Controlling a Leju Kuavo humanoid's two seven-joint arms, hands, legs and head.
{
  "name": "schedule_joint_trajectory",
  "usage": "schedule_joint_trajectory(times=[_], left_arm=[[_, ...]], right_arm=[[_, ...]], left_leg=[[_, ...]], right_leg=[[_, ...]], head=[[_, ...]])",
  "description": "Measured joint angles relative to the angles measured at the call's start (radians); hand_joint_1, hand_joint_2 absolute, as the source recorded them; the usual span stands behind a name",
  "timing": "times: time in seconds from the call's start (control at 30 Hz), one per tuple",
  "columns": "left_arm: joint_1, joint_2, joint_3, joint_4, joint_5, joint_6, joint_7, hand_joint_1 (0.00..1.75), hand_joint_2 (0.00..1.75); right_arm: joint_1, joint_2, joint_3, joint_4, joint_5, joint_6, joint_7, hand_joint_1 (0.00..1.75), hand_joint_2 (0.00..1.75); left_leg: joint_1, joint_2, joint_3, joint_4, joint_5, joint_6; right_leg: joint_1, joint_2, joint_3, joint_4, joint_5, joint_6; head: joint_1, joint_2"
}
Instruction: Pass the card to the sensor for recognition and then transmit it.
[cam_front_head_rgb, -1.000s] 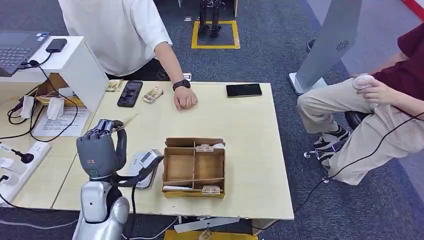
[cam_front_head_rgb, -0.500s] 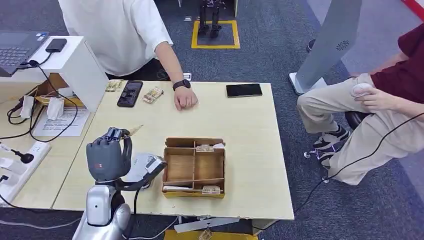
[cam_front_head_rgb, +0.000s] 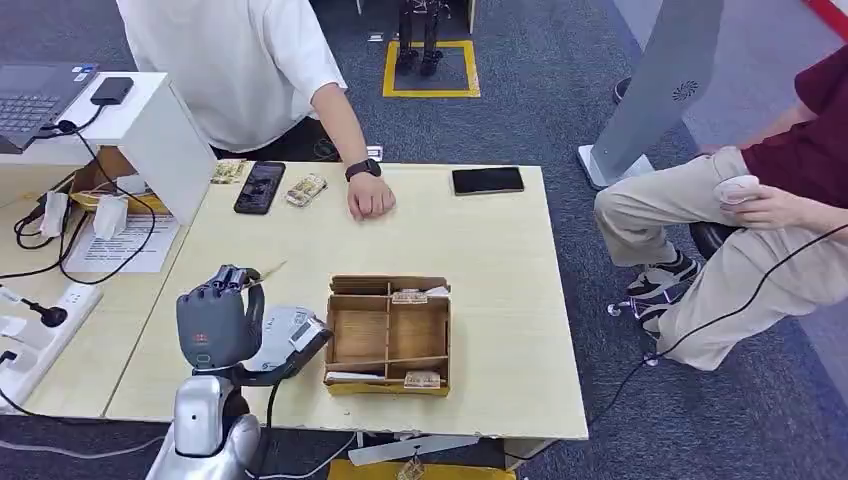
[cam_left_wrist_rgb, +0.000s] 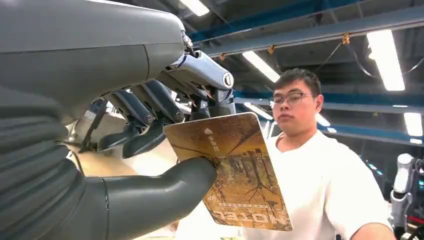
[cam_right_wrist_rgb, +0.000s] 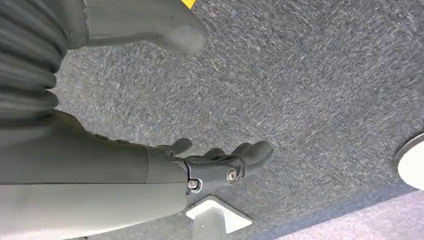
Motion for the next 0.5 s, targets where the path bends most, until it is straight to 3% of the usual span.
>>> schedule_joint_trajectory(times=[0.5], left_arm=[[0.014, -0.024, 0.034, -0.016, 0.048, 0.001, -0.072, 1.75, 1.75]], right_arm=[[0.0, 0.0, -0.004, -0.002, 0.023, 0.0, -0.007, 0.0, 1.75]], left_leg=[[0.0, 0.0, 0.0, 0.0, 0.0, 0.0]], right_leg=[[0.0, 0.0, 0.0, 0.0, 0.0, 0.0]], head=[[0.0, 0.0]])
